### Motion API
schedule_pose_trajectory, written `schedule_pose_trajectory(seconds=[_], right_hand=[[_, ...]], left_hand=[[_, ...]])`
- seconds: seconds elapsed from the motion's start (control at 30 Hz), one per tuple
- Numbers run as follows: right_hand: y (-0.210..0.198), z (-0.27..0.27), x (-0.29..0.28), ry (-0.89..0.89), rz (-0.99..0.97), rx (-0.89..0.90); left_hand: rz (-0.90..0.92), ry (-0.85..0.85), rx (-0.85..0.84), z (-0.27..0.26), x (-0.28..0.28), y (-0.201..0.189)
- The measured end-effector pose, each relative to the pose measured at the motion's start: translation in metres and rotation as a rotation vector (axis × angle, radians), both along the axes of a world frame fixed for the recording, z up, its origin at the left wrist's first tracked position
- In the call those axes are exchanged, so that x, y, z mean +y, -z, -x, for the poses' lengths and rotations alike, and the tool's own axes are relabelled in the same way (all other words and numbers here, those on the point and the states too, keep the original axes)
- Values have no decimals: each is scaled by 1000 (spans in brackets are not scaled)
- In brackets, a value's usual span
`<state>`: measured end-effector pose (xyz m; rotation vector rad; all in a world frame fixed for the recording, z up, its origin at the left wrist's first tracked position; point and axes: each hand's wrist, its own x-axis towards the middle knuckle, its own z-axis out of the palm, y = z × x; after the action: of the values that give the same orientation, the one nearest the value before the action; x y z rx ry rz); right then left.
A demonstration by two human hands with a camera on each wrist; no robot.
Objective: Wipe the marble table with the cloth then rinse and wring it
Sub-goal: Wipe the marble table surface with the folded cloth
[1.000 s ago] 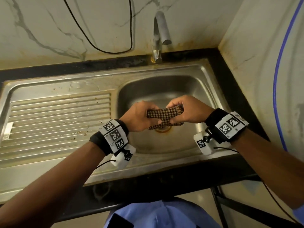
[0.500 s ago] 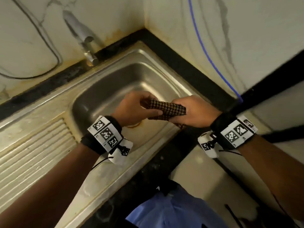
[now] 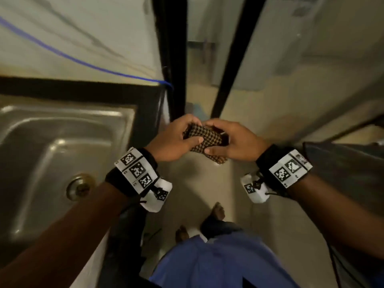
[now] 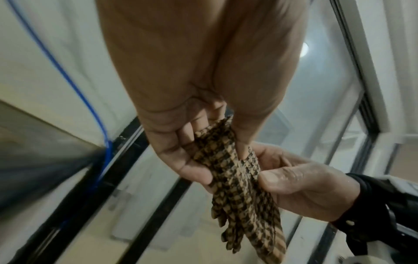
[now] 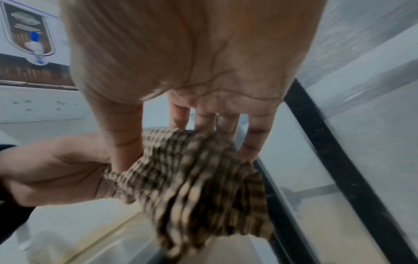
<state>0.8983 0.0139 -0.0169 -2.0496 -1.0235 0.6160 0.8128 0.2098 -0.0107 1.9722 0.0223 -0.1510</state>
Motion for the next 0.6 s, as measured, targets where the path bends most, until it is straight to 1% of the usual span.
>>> schedule_pose_trajectory(seconds=[0.1,0.2,0.23,0.3,0.4,0.47,0.53,0.6], right_hand=[[24,-5,-61,186,32,-35],[47,-10,-121,386,140,-94],[54,-13,-144,483,156,-95],[66,-21,-187,694,168,-57],[90,-37,-247,993,210,35],[108,-50,-287,1174,189,113],[123,-58,-311,1261,186,172],[133,-68,-327,1290,165,210]], left_hand=[[81,129,46,-40,-55,13],[88,242,122,-82,-112,39],[80,289,145,-99,-136,47],[41,364,205,-124,-180,61],[-82,456,330,-159,-229,84],[-118,475,399,-182,-261,99],[-117,454,444,-199,-284,108],[-136,436,434,-220,-308,119]])
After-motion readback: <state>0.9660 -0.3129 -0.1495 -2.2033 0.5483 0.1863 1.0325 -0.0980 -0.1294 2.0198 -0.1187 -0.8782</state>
